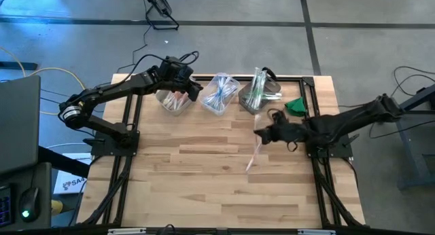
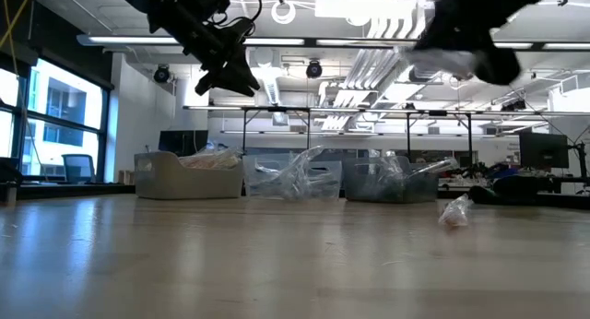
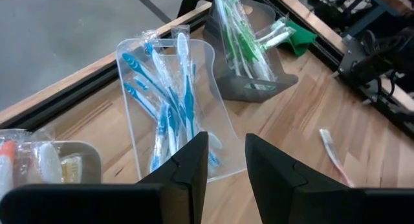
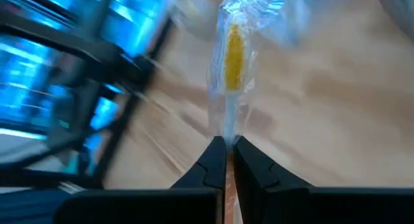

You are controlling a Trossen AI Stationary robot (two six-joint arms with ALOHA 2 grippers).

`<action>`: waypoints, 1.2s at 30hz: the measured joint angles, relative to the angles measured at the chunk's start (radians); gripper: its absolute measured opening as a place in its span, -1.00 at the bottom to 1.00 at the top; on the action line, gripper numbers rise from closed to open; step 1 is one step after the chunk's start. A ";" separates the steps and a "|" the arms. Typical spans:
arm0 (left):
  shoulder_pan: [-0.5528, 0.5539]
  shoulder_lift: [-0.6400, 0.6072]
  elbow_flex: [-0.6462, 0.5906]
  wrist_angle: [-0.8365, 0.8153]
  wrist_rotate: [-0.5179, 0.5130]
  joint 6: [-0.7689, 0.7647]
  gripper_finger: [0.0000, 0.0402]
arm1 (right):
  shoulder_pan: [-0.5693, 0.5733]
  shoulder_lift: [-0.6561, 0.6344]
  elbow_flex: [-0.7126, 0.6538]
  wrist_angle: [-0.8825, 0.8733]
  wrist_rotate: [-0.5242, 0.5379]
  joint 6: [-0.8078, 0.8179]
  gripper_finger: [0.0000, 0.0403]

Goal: Pick & Place Toothbrushes
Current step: Put the orange toothbrush into the white bin

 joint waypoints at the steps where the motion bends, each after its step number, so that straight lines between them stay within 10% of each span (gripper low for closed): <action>1: 0.000 0.000 0.000 0.005 -0.001 -0.009 -0.51 | -0.013 -0.011 0.000 0.042 0.013 -0.055 -0.98; 9: 0.000 0.000 0.000 0.016 0.030 -0.093 -0.51 | -0.177 -0.013 0.002 0.294 -0.069 -0.395 -0.98; 19: -0.046 0.016 0.000 0.419 0.345 0.006 -0.51 | -0.402 0.008 0.001 0.391 -0.371 -0.594 -0.98; 36: -0.269 0.120 0.000 0.720 0.151 0.007 -0.51 | -0.462 0.048 0.002 0.557 -0.461 -0.768 -0.98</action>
